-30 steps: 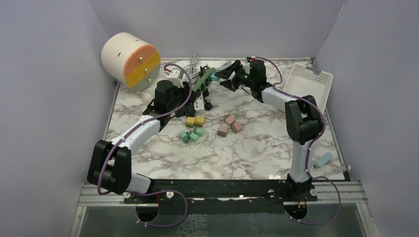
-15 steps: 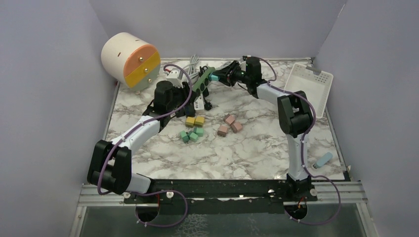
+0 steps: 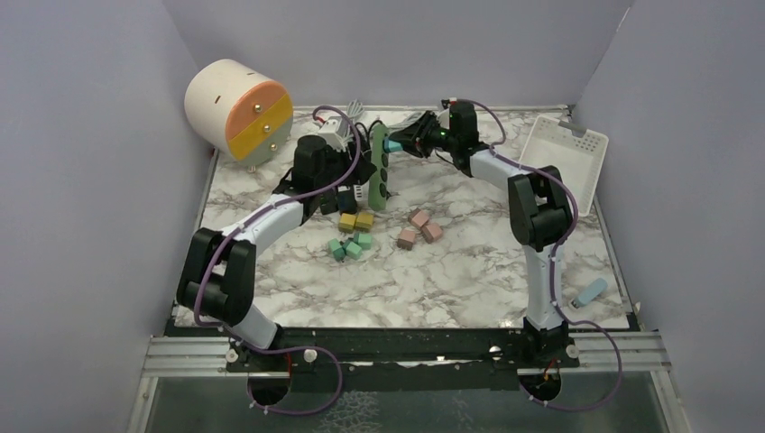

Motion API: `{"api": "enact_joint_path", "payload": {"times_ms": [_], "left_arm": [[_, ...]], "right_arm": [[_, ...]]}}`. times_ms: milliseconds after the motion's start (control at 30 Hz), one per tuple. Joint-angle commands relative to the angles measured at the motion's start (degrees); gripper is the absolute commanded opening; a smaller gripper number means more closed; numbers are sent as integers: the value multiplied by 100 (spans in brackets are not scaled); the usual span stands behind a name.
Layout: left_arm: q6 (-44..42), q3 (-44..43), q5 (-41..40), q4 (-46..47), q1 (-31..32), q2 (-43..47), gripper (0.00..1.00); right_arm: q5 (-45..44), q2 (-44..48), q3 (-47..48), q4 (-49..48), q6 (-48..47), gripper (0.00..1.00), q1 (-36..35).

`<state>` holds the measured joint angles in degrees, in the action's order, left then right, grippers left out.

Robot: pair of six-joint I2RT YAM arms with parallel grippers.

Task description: Pull the plug off the socket

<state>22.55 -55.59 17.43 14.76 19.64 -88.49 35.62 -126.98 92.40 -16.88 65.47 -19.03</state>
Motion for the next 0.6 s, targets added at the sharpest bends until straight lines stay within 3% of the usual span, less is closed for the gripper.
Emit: {"api": "enact_joint_path", "payload": {"times_ms": [0, 467, 500, 567], "left_arm": [[222, -334, 554, 255, 36, -328, 52], [476, -865, 897, 214, 158, -1300, 54], [463, -951, 894, 166, 181, -1399, 48], [482, -1084, 877, 120, 230, -1556, 11]], "right_arm": [[348, 489, 143, -269, 50, 1, -66], [452, 763, 473, -70, 9, 1, -74], [459, 804, 472, -53, -1, 1, -70], [547, 842, 523, -24, -8, 1, -75]]}}
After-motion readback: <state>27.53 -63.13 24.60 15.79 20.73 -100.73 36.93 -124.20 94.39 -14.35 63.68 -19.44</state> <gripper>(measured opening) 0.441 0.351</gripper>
